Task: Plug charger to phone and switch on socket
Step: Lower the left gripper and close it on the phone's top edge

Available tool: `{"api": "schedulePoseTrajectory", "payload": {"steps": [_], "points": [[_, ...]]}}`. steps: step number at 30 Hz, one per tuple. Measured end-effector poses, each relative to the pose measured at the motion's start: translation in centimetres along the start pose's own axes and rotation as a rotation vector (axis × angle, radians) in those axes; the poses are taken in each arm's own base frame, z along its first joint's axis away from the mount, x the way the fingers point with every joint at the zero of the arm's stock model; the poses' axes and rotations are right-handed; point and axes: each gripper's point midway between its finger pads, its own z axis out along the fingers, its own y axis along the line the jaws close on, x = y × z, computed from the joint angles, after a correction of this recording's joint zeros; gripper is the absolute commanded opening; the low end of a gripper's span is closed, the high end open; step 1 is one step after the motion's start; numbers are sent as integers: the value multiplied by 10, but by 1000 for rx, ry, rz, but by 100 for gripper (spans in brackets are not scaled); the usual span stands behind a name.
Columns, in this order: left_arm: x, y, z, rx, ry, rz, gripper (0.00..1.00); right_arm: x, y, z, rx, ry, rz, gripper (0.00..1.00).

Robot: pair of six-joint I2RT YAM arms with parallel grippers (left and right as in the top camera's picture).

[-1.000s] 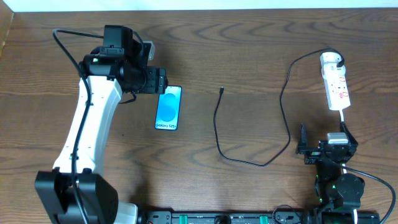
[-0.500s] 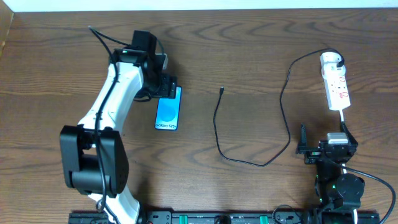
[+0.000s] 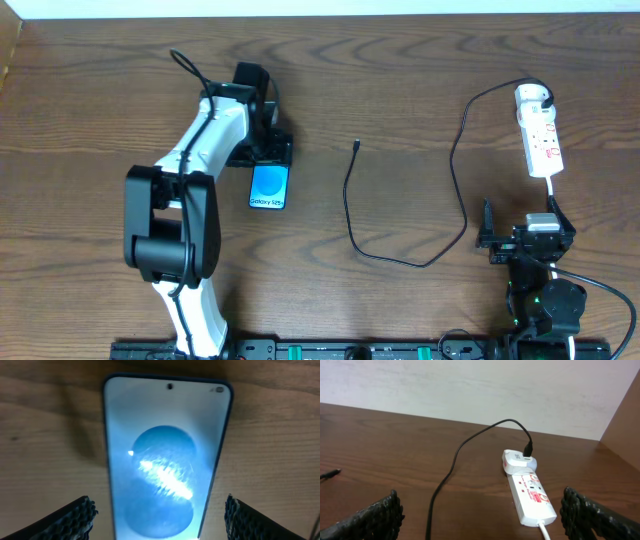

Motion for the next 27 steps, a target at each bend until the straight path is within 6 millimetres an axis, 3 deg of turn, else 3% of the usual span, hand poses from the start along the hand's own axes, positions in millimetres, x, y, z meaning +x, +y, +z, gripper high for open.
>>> {"api": "schedulePoseTrajectory", "payload": {"steps": [5,16,27], "points": [[-2,-7,3,1,-6,14,85,0,0,0,0,0,0,99],[-11,1,3,-44,-47,9,85,0,0,0,0,0,0,99],[-7,0,8,-46,-39,13,85,0,0,0,0,0,0,99]]}}
